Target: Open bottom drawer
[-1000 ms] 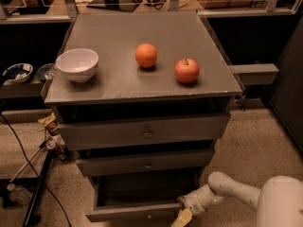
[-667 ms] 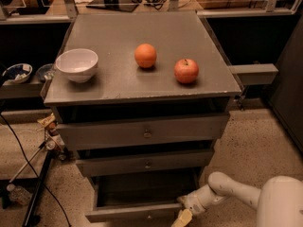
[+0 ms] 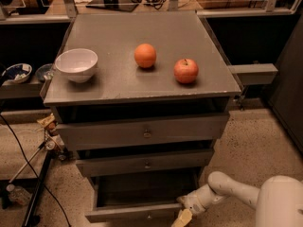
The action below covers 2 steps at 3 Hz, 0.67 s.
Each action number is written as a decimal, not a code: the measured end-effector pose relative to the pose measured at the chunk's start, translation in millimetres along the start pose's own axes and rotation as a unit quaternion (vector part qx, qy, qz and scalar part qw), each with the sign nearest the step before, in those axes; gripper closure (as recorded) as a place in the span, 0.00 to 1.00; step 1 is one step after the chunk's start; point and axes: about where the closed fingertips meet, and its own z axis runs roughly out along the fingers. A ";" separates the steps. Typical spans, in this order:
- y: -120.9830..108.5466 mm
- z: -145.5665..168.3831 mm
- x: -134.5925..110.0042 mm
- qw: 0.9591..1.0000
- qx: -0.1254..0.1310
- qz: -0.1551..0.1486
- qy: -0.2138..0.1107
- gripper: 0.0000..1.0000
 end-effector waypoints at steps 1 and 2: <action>-0.7 -0.3 -0.9 1.000 0.000 0.000 0.000 0.00; 3.6 -3.3 -3.2 1.000 -0.005 -0.008 -0.001 0.00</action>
Offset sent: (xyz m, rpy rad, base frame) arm -0.1498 -0.0327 0.0630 0.1768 -0.0143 0.1558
